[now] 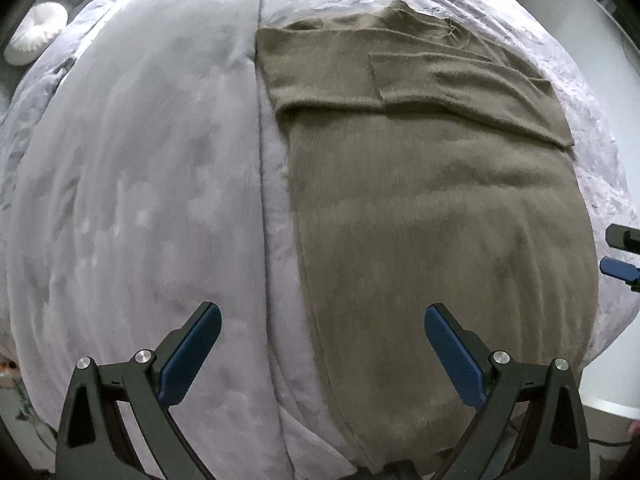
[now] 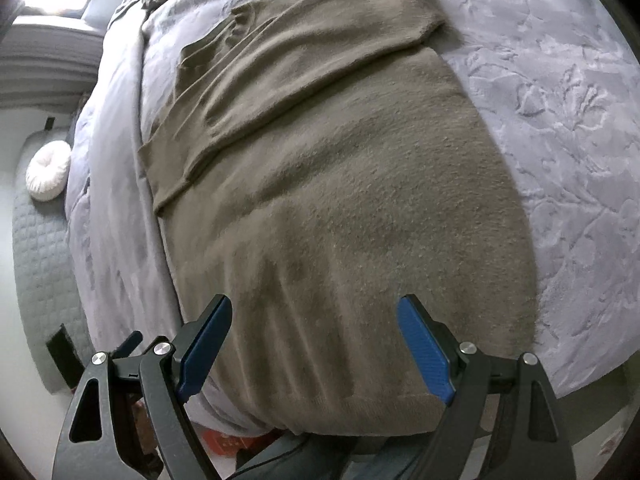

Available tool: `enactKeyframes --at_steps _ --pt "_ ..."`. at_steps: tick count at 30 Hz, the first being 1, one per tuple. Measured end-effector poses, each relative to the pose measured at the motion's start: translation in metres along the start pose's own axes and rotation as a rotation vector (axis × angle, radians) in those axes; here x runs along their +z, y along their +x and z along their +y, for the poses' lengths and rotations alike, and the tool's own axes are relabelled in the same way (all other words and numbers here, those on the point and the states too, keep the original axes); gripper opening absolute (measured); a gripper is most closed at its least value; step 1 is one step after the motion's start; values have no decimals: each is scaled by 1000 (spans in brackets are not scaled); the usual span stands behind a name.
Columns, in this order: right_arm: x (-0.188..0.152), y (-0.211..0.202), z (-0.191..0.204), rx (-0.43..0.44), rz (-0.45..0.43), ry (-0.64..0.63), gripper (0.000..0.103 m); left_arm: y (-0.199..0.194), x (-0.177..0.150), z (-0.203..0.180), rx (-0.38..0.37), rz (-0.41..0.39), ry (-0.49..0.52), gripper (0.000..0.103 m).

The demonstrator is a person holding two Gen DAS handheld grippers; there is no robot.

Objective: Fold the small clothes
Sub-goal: 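Open both tools and move them over the sweater toward its hem, then grasp the sweater's ribbed hem with both tools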

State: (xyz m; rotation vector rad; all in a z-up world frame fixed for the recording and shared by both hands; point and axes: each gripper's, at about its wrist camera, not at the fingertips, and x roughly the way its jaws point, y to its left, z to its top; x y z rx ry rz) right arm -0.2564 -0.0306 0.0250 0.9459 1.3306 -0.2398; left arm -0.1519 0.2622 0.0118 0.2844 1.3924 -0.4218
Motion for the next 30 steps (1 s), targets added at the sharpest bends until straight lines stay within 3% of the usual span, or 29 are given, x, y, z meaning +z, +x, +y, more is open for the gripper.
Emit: enactKeyframes --at_steps 5,11,18,21,27,30 --pt "-23 -8 -27 -14 23 -45 87 6 -38 3 -39 44 -72 102" --pt "-56 -8 -84 -12 63 23 87 17 -90 -1 -95 99 -163 102" --pt "-82 13 -137 -4 137 93 87 49 -116 -28 -227 167 -174 102" --pt "-90 24 -144 -1 155 76 87 62 -121 -36 -245 201 -164 102" --pt "-95 36 -136 153 151 72 88 61 -124 -47 -275 199 -134 101" --pt "-96 37 -130 180 138 77 84 54 -127 -45 -304 194 -157 78"
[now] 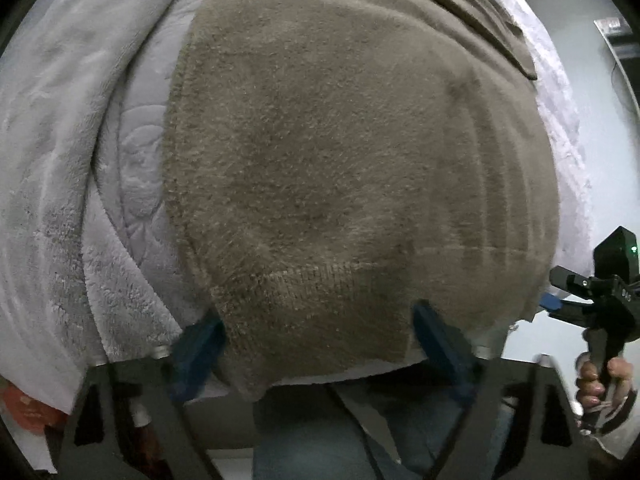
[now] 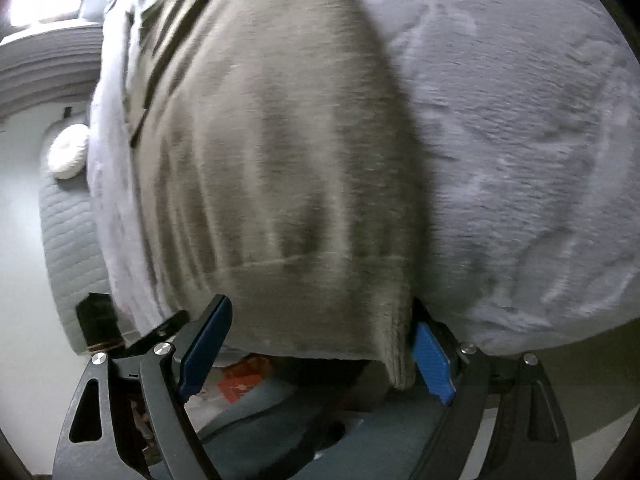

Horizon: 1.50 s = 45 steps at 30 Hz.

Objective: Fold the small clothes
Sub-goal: 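Grasp the sweater's ribbed hem with both tools, then lift the held hem with both tools and fold it over toward the collar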

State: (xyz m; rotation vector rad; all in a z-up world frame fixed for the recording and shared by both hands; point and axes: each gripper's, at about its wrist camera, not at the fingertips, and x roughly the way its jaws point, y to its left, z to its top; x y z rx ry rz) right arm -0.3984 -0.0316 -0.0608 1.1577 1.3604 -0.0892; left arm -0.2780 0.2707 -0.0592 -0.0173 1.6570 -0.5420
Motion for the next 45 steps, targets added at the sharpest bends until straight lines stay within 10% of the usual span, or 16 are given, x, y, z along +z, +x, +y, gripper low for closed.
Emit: enactKeyframes --at_steps 1,3,4,22,36,45 --pt "1 1 -1 0 -3 20 78 -3 -1 4 -4 4 -1 61" --pt "1 -1 -5 -9 0 55 13 -9 0 14 -21 19 2 26" --pt "1 -2 -9 -10 5 72 13 -15 3 23 -63 32 -4 14" --pt "68 -98 106 437 -353 35 13 -154 135 22 -335 -114 171 12" --pt "232 -121 178 458 -355 -67 11 -183 293 -13 -246 -347 134 12" --pt "328 -50 144 423 -267 33 11 -107 357 -19 -95 -348 51 12"
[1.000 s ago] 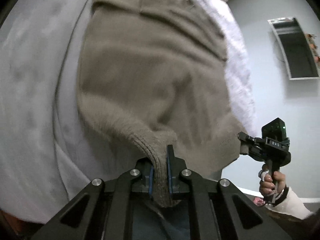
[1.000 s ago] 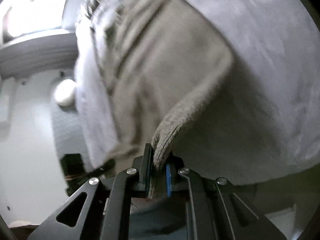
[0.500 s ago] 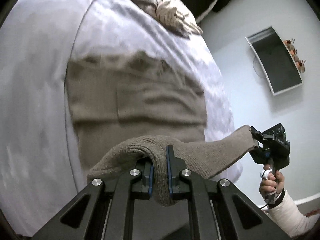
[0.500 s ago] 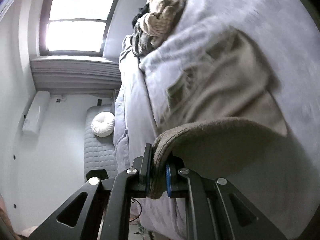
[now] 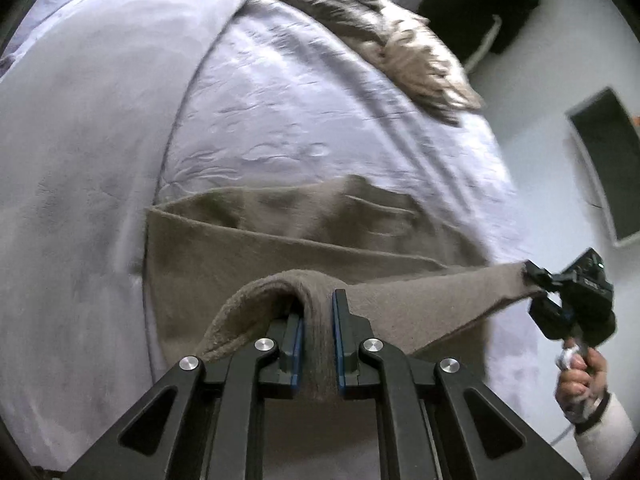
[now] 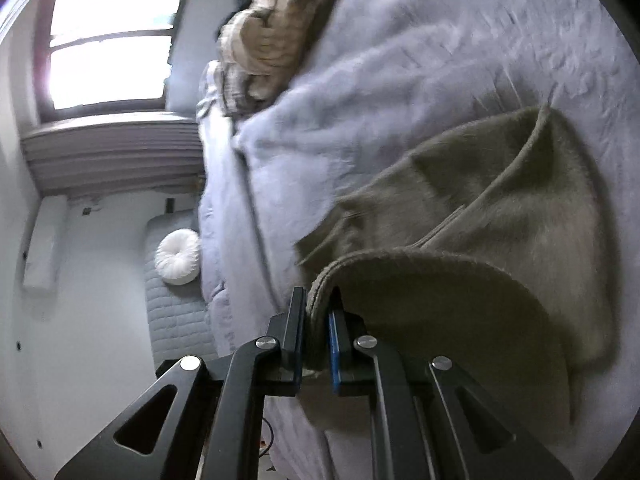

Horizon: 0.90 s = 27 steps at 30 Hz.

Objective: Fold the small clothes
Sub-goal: 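Lift the held hem with both tools and fold it over toward the collar, then open both tools and release the folded hem onto the sweater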

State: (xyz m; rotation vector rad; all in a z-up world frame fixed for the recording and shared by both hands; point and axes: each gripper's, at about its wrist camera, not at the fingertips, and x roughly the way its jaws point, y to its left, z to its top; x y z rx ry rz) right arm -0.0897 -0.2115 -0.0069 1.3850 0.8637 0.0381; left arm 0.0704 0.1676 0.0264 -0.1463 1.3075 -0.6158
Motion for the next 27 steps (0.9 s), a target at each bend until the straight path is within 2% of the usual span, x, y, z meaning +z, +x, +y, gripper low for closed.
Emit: enactKeyframes --at_steps 3,6,9,10,11,13,16,17,18,20,23,27 --pt "10 13 -15 25 -9 21 11 22 4 10 32 -3 -43 12" --pt "20 24 -27 59 -32 34 11 37 9 18 105 -9 -46 12" --pt "25 28 -33 102 -62 42 15 39 10 24 113 -39 -52 13" --pt "26 30 -33 98 -72 35 15 37 10 26 116 -54 -56 19" --pt "27 31 -33 96 -73 32 15 33 10 28 129 -76 -63 44" --pt "28 33 -31 74 -70 30 18 21 10 30 173 -137 -74 71" --pt "28 28 -23 20 -78 6 41 6 11 31 205 -179 -73 71" --pt "28 25 -19 4 -86 -10 54 4 11 31 214 -181 -70 71" --pt "27 21 -12 -24 -95 -38 55 3 11 30 225 -174 -56 71" --pt "26 18 -1 -80 -95 -101 53 5 11 27 247 -166 -27 71" --pt "24 27 17 -195 -61 -228 19 15 10 22 227 -139 12 70" --pt "21 55 20 -324 -9 -319 18 46 4 9 213 -97 40 70"
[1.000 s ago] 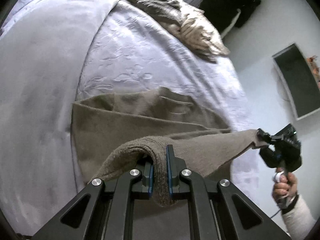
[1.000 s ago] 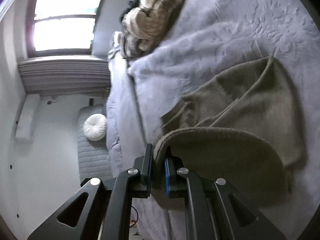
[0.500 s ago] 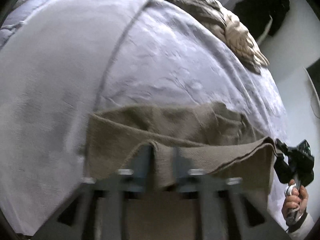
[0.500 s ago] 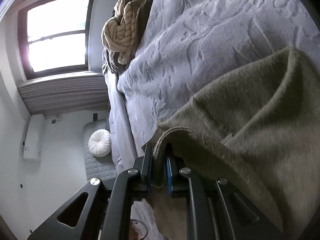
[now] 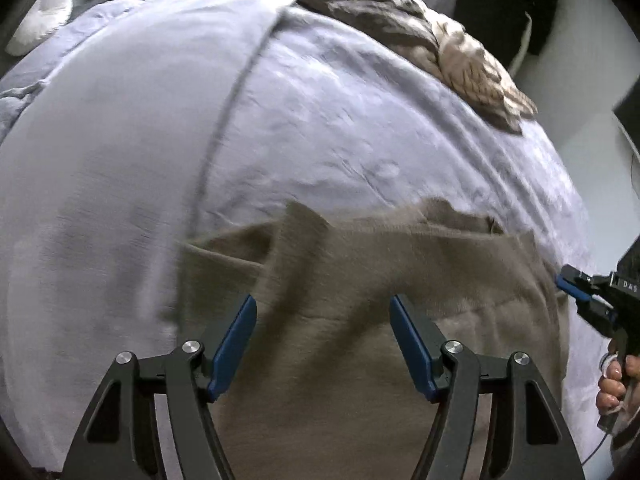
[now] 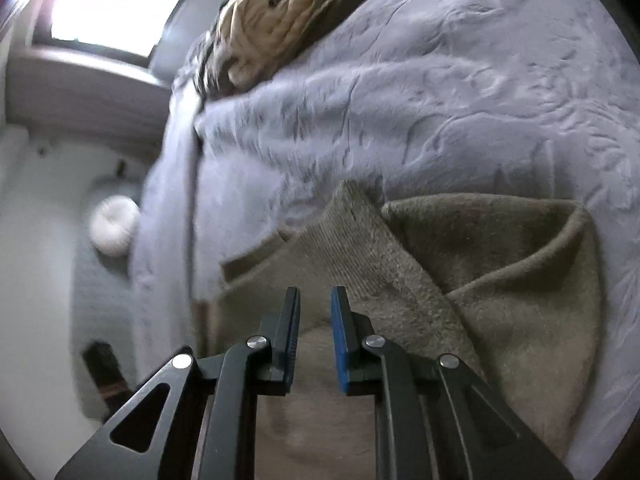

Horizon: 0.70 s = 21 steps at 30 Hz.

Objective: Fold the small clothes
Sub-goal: 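Open both tools and release the folded hem onto the sweater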

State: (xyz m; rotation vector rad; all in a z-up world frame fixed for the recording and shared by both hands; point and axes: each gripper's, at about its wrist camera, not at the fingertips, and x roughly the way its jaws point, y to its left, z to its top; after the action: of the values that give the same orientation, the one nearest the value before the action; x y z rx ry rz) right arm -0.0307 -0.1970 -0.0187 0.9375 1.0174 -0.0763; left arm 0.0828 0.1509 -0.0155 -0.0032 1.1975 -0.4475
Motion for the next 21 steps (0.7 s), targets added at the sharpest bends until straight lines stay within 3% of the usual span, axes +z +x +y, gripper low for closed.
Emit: enactKeyframes --at_steps 3,5,8,11,14,17,19,21 --pt "-2 16 -10 -103 0 -29 18 20 -2 -6 58 10 7 70" --pt "-1 18 -22 -105 -15 -5 13 33 -3 2 97 16 -22 70" --pt "1 9 -40 -71 -62 64 13 36 -2 17 83 -4 -72 70" --pt "3 -1 -48 -101 -105 84 13 32 3 32 215 -34 -87 70" --pt "2 -15 -50 -137 -130 99 18 25 2 59 206 -17 -163 70" --pt "-7 -34 -52 -106 -119 127 18 9 -5 72 188 -7 -171 70" --pt "-20 -44 -53 -82 -90 129 25 -2 -14 74 153 11 -146 70" --pt "-33 -48 -52 -80 -57 118 49 -11 -27 73 88 46 -137 70"
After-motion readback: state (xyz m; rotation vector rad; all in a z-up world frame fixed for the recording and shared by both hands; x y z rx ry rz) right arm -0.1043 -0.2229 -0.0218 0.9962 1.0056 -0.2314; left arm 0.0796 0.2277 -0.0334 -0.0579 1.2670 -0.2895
